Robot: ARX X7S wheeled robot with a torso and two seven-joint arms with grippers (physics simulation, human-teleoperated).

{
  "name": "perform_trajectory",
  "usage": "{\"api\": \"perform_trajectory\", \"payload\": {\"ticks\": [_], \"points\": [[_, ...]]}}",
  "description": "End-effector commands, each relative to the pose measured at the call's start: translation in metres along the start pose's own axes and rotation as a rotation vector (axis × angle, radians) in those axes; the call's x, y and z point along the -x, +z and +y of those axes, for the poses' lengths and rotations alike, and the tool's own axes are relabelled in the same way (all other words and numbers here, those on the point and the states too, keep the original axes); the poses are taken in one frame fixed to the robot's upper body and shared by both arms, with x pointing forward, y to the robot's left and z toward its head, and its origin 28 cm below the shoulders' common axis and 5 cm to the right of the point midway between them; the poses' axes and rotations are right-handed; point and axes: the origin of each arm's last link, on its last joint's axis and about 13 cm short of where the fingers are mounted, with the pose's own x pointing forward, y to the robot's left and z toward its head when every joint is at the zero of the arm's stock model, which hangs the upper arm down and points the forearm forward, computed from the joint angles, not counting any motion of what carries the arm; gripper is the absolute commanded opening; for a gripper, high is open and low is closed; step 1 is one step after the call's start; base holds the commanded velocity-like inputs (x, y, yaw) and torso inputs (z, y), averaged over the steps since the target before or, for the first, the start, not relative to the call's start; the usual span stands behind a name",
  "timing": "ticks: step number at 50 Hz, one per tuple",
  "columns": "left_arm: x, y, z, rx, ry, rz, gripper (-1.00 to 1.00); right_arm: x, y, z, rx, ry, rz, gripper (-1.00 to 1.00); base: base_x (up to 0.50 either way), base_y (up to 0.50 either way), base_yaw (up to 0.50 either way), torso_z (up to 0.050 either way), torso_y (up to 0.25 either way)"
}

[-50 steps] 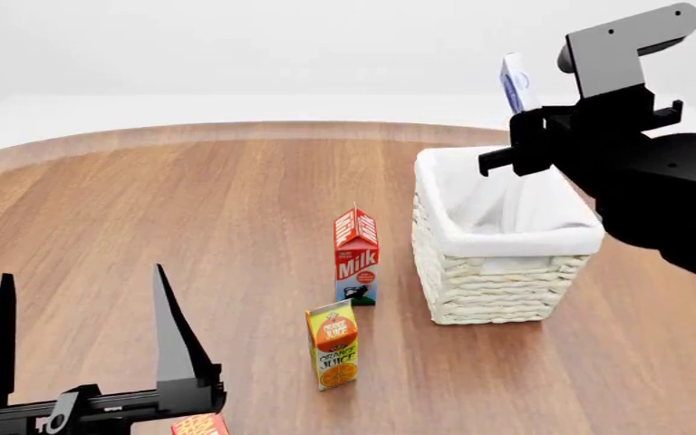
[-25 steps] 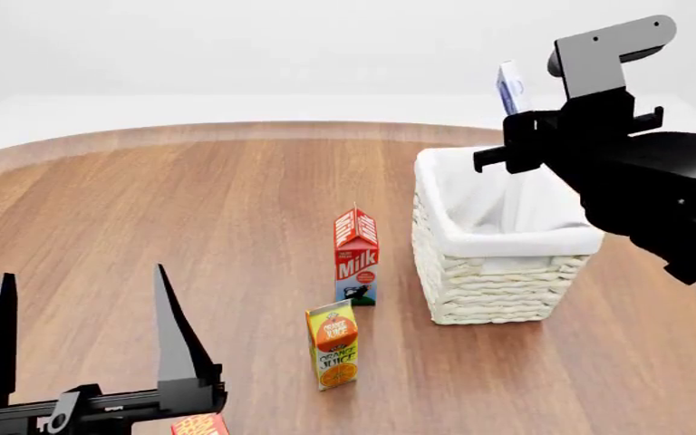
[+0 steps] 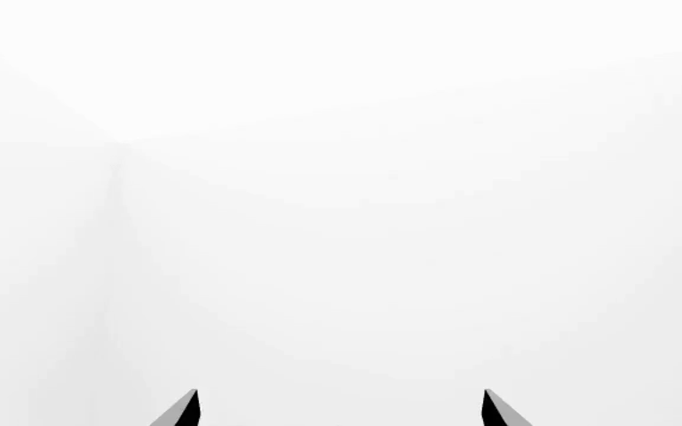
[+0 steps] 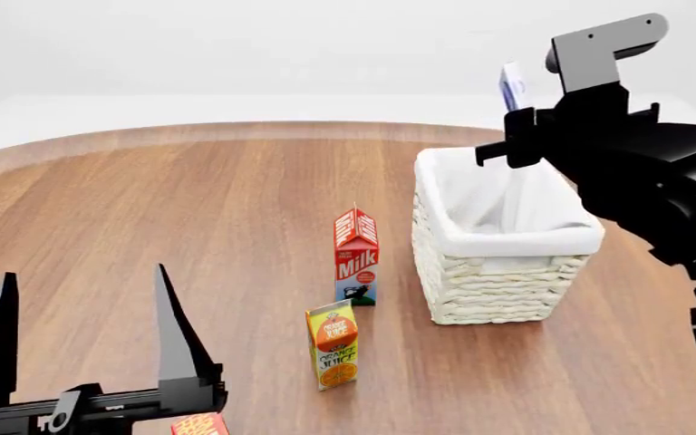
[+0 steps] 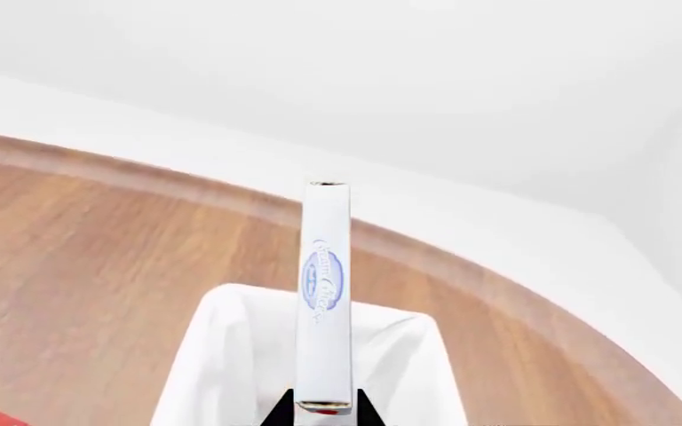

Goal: Pick up the cream cheese box and the butter, and put them in the basket.

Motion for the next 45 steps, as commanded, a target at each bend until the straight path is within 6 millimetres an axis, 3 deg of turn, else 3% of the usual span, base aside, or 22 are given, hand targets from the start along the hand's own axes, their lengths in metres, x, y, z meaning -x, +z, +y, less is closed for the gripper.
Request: {"api": "perform_trajectory", "payload": {"ticks": [1, 30, 45], "points": [[-0.002, 0.003, 0.001, -0.006, 0.009, -0.035, 1.0, -0.005, 0.008, -0.002, 0.016, 0.008, -0.021, -1.0, 0.0, 0.0, 0.0, 0.0, 0.0], [-0.002, 0.005, 0.002, -0.007, 0.009, -0.035, 1.0, -0.023, 0.001, -0.002, 0.056, -0.011, 0.026, -1.0, 0.0, 0.0, 0.0, 0.0, 0.001], [-0.002, 0.006, 0.001, -0.006, 0.008, -0.035, 1.0, -0.034, 0.008, 0.0, 0.078, -0.022, 0.029, -1.0, 0.0, 0.0, 0.0, 0.0, 0.001]]}}
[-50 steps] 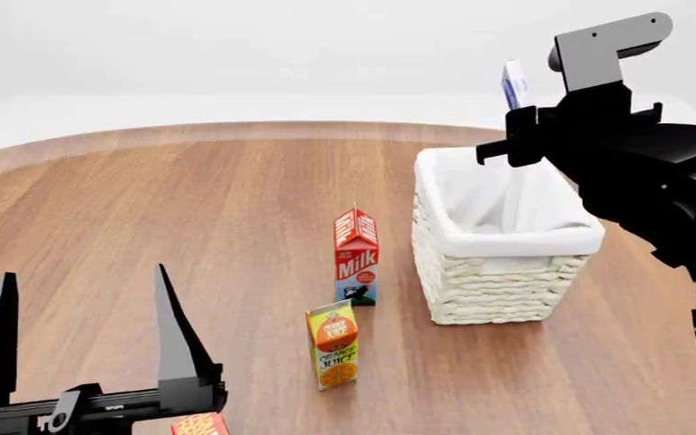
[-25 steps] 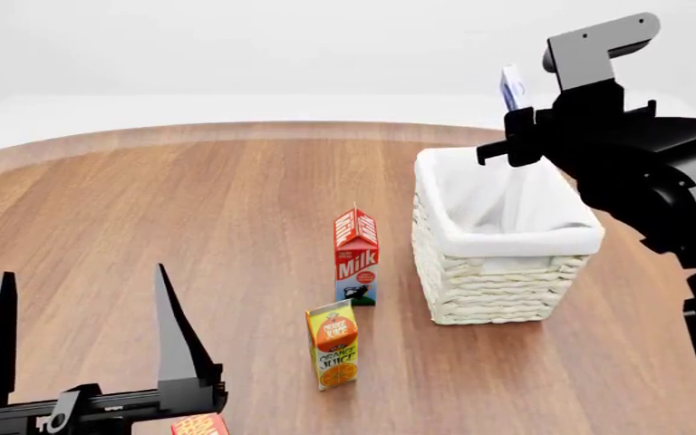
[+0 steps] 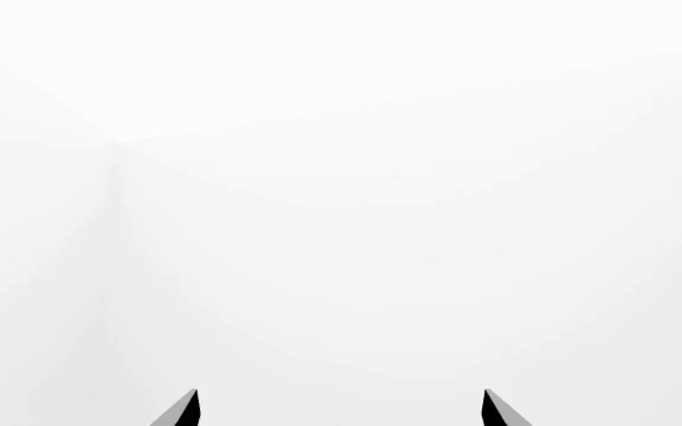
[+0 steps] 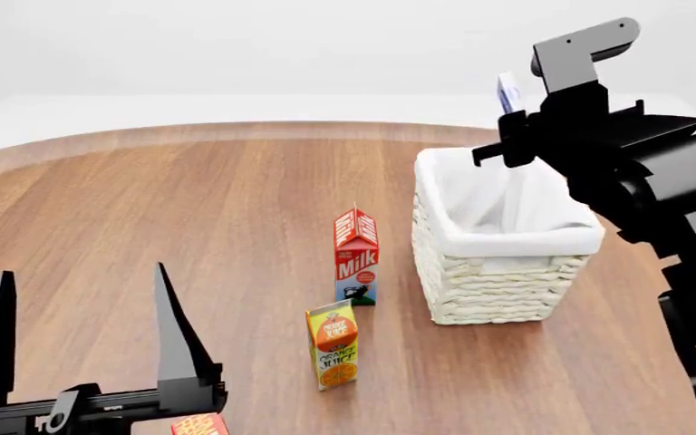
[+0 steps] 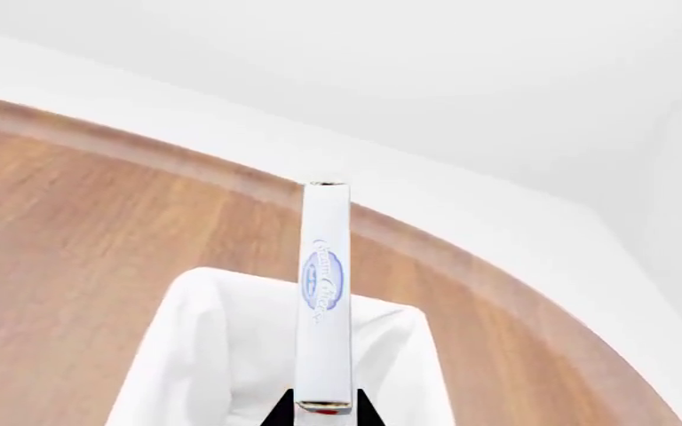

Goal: Pick up the cream cheese box and the butter, and put them in the basket.

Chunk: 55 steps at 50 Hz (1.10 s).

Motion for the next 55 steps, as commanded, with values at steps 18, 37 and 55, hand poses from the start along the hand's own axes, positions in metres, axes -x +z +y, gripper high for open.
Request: {"api": "perform_trajectory", "payload": {"ticks": [18, 37, 55], "points": [[-0.002, 0.002, 0.001, -0.001, 0.009, -0.033, 1.0, -0.014, 0.017, 0.005, 0.033, 0.007, -0.009, -1.0, 0.0, 0.0, 0.0, 0.001, 0.001], [-0.002, 0.002, 0.002, -0.001, 0.012, -0.032, 1.0, -0.024, 0.017, 0.015, 0.072, 0.029, 0.005, -1.0, 0.0, 0.0, 0.0, 0.0, 0.001], [-0.002, 0.002, 0.002, -0.003, 0.01, -0.032, 1.0, -0.028, 0.005, 0.013, 0.066, 0.022, 0.035, -1.0, 0.0, 0.0, 0.0, 0.0, 0.001]]}}
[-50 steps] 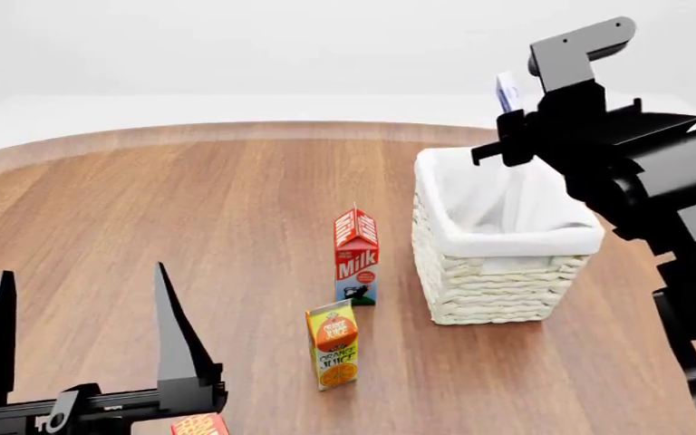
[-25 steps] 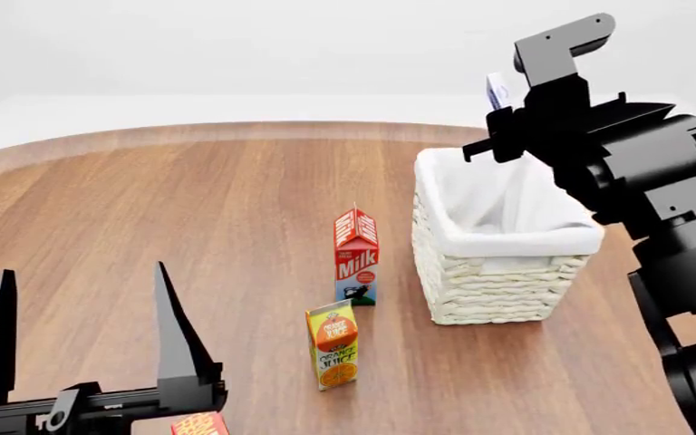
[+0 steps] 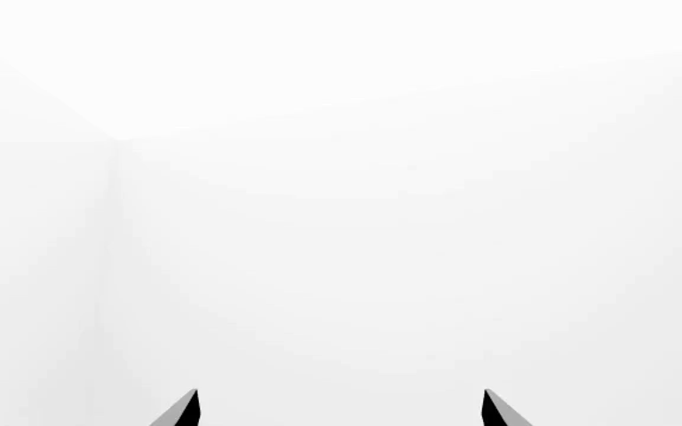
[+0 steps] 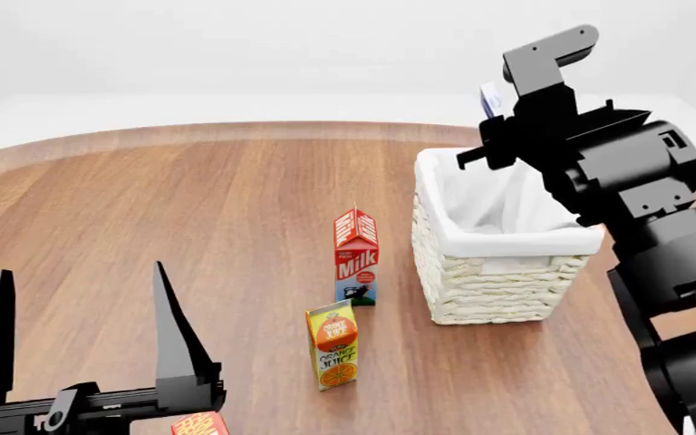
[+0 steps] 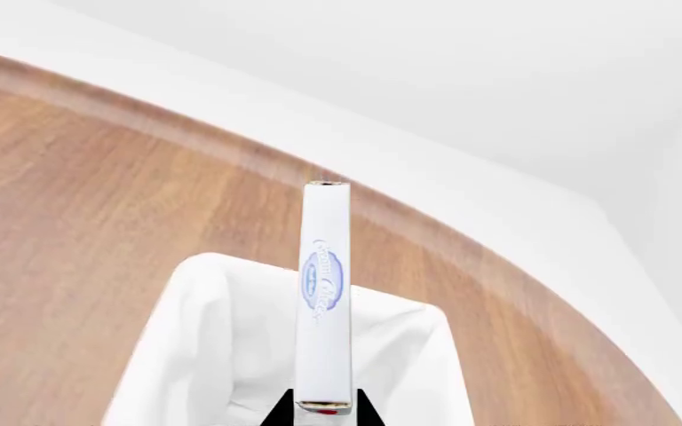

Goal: Pick up the cream cheese box and the butter, and put them in the basket.

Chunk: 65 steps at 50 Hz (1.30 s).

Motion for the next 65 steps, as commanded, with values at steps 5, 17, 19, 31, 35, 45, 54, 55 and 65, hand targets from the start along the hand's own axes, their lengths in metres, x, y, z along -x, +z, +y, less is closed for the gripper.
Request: {"api": "perform_trajectory", "payload": {"ticks": [5, 17, 19, 31, 35, 45, 54, 55, 65], "points": [[-0.001, 0.001, 0.001, -0.006, 0.008, -0.035, 1.0, -0.003, -0.001, 0.004, 0.014, 0.009, -0.015, -1.0, 0.0, 0.0, 0.0, 0.0, 0.0], [-0.001, 0.002, 0.001, -0.006, 0.006, -0.034, 1.0, -0.004, -0.008, 0.008, 0.017, 0.026, 0.0, -1.0, 0.0, 0.0, 0.0, 0.001, 0.001], [-0.001, 0.002, 0.001, -0.007, 0.006, -0.033, 1.0, -0.004, -0.008, 0.009, 0.005, 0.031, -0.001, -1.0, 0.0, 0.0, 0.0, 0.0, 0.0], [-0.002, 0.002, 0.001, -0.007, 0.005, -0.032, 1.0, -0.009, -0.012, 0.013, -0.08, 0.047, -0.002, -1.0, 0.0, 0.0, 0.0, 0.0, 0.001], [-0.002, 0.002, 0.001, -0.007, 0.003, -0.031, 1.0, -0.009, -0.015, 0.015, -0.093, 0.051, 0.0, -1.0, 0.0, 0.0, 0.0, 0.0, 0.0], [-0.001, 0.001, 0.0, -0.008, 0.004, -0.03, 1.0, -0.013, -0.028, 0.017, -0.075, 0.044, 0.029, -1.0, 0.0, 0.0, 0.0, 0.0, 0.0], [-0.001, 0.001, 0.0, -0.006, 0.003, -0.028, 1.0, -0.014, -0.03, 0.016, -0.039, 0.033, 0.044, -1.0, 0.0, 0.0, 0.0, 0.0, 0.001], [-0.001, 0.001, 0.0, -0.006, 0.003, -0.028, 1.0, -0.013, -0.03, 0.017, -0.038, 0.034, 0.044, -1.0, 0.0, 0.0, 0.0, 0.0, 0.0], [-0.001, 0.001, 0.001, -0.005, 0.003, -0.027, 1.0, -0.014, -0.031, 0.017, -0.027, 0.032, 0.046, -1.0, 0.0, 0.0, 0.0, 0.001, 0.001]]}}
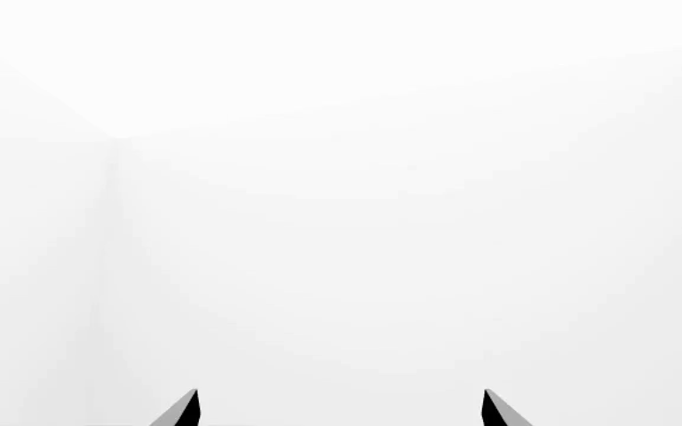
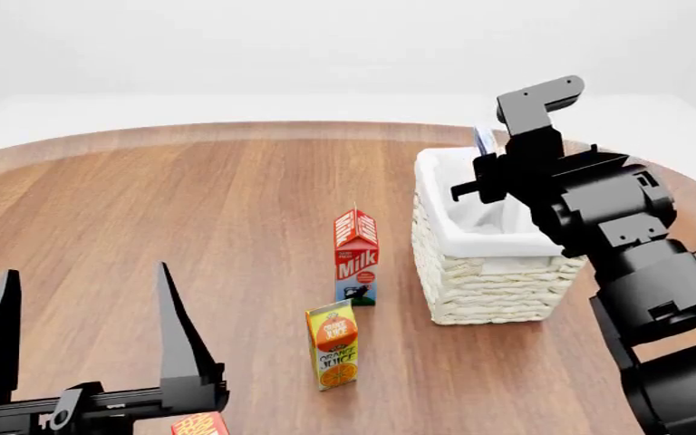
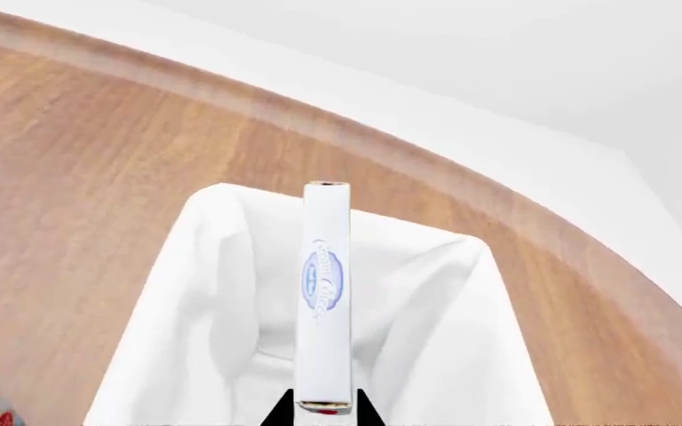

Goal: Pick up the cream cheese box and the butter, and put them in the basket.

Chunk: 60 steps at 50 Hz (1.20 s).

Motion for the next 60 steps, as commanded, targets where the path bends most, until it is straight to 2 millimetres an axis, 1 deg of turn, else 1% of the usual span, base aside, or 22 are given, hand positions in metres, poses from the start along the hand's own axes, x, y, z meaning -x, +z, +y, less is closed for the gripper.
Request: {"api": "perform_trajectory", "payload": {"ticks": [1, 13, 20, 40, 41, 60], "points": [[-0.0016, 0.0022, 0.0018, -0.004, 0.01, -0.034, 1.0, 0.0, 0.0063, 0.0038, 0.027, 0.009, -0.028, -1.0, 0.0, 0.0, 0.0, 0.0, 0.0], [-0.0015, 0.0019, 0.0015, -0.004, 0.009, -0.035, 1.0, -0.0015, 0.0054, 0.0032, 0.025, 0.006, -0.023, -1.0, 0.0, 0.0, 0.0, 0.0, 0.0], [-0.0015, 0.0021, 0.0014, -0.005, 0.01, -0.034, 1.0, -0.0028, 0.0005, 0.0044, 0.022, 0.009, -0.012, -1.0, 0.0, 0.0, 0.0, 0.0, 0.001], [-0.0013, 0.0017, 0.0007, -0.005, 0.007, -0.033, 1.0, -0.0015, 0.0015, 0.0041, 0.032, 0.021, -0.015, -1.0, 0.0, 0.0, 0.0, 0.0, 0.001], [-0.0013, 0.0017, 0.0006, -0.006, 0.006, -0.033, 1.0, -0.0015, 0.0015, 0.0041, 0.031, 0.022, -0.015, 1.0, 0.0, 0.0, 0.0, 0.0, 0.0], [-0.0009, 0.0011, 0.0002, -0.005, 0.005, -0.033, 1.0, -0.0014, 0.002, 0.0034, 0.027, 0.015, -0.017, 1.0, 0.0, 0.0, 0.0, 0.0, 0.0]]}}
